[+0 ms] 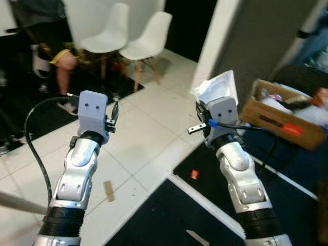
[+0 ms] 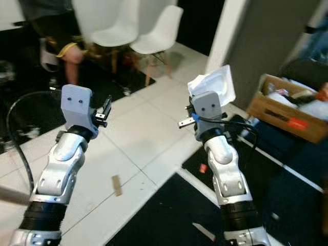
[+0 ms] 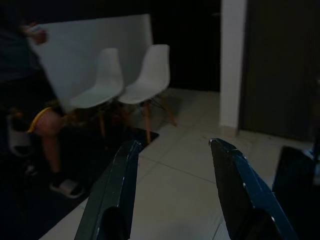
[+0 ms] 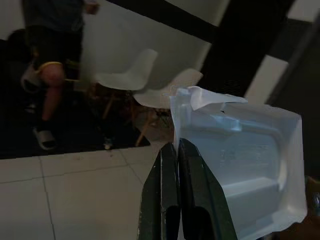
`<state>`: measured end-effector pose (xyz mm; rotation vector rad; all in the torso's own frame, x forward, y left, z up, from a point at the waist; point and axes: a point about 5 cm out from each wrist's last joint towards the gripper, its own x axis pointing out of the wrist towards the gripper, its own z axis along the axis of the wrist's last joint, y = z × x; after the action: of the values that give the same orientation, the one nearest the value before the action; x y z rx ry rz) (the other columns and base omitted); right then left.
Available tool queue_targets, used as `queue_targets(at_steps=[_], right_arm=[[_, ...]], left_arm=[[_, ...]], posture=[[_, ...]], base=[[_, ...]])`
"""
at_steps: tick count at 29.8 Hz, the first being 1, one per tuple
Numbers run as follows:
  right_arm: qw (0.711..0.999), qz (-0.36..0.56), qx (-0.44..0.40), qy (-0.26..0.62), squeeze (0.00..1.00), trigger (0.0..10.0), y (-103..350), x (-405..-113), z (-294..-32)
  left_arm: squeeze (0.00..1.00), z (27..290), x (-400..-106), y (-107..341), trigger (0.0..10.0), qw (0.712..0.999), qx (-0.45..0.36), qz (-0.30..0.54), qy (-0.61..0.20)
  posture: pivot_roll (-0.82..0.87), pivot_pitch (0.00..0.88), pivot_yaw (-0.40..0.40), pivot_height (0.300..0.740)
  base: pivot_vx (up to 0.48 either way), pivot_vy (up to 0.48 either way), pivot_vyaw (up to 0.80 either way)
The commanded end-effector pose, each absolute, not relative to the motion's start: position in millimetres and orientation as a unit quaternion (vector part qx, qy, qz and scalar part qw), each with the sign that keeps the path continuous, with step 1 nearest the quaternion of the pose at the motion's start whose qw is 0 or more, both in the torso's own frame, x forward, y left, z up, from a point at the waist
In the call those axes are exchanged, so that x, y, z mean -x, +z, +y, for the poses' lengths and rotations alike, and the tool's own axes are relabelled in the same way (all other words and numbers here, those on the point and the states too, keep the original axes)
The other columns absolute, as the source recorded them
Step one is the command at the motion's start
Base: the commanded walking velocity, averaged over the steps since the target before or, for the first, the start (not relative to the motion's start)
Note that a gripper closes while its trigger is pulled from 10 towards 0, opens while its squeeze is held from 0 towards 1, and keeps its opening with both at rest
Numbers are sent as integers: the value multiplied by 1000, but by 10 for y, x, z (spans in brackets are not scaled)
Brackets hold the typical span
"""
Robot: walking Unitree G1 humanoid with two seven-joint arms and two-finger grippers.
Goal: Picking trash to rubbish bin
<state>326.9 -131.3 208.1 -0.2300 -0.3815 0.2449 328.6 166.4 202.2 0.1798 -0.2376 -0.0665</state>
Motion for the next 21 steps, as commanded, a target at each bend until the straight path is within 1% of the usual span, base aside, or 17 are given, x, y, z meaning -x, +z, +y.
queue_targets(at_steps=[1, 6, 21], right_arm=[[972, -178, 107, 110, 0, 10000, 2015, -3277, -1356], [974, -176, 95, 110, 0, 10000, 1996, -3275, -1342], [981, -146, 76, 100, 0, 10000, 1818, -3263, -1384]], left_arm=[[0, 1670, -3311, 1992, 10000, 989, -99, -107, -37], [0, 1687, -3306, 1953, 10000, 989, -104, -100, -37], [0, 1686, -3284, 1810, 10000, 991, -102, -74, -35]], posture=[[-50, 65, -38, 740], [-42, 65, -27, 740], [-31, 65, -30, 740]], base=[[0, 0, -800], [0, 0, -800], [0, 0, -800]])
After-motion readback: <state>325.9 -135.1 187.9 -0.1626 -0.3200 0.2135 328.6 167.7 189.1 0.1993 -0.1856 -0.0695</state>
